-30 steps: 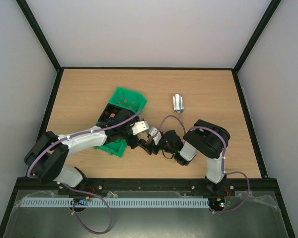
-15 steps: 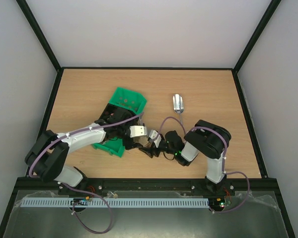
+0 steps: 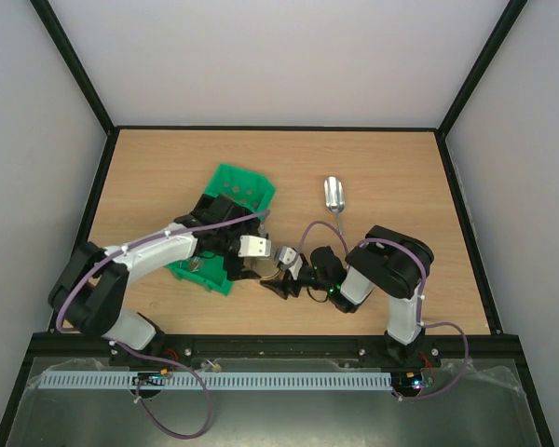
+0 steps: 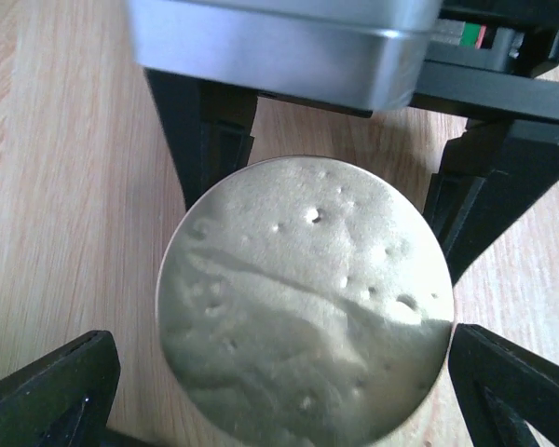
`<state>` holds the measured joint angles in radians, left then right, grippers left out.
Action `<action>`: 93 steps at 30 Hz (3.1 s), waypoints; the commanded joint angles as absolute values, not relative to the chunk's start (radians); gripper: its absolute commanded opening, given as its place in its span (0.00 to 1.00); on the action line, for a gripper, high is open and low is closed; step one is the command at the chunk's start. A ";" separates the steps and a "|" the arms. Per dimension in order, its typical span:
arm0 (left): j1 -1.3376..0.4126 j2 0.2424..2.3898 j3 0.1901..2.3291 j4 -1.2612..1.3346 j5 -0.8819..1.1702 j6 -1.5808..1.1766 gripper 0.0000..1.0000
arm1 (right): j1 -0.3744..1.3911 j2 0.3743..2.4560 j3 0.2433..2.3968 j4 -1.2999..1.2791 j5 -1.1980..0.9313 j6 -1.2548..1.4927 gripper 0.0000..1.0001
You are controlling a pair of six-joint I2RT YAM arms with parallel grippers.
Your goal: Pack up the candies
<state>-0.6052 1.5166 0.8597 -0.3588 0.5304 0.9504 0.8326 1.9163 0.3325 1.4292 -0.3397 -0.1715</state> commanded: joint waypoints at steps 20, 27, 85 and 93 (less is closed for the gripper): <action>-0.758 1.361 0.642 -0.033 0.254 0.249 0.99 | 0.848 1.919 0.333 1.467 -0.254 -0.088 0.40; -0.772 1.422 0.669 -0.004 0.195 0.207 0.99 | 0.848 1.921 0.336 1.467 -0.246 -0.084 0.39; -0.831 1.346 0.639 -0.005 0.334 0.717 0.31 | 0.848 1.929 0.298 1.497 -0.344 -0.103 0.31; -0.823 1.325 0.613 -0.035 0.255 0.754 0.21 | 0.847 1.925 0.285 1.504 -0.364 -0.128 0.26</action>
<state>-0.8318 1.3369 0.6216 -0.0372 0.3336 0.7204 0.8383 1.9167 0.2943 1.4792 -0.3222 -0.1078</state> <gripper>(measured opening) 0.226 0.816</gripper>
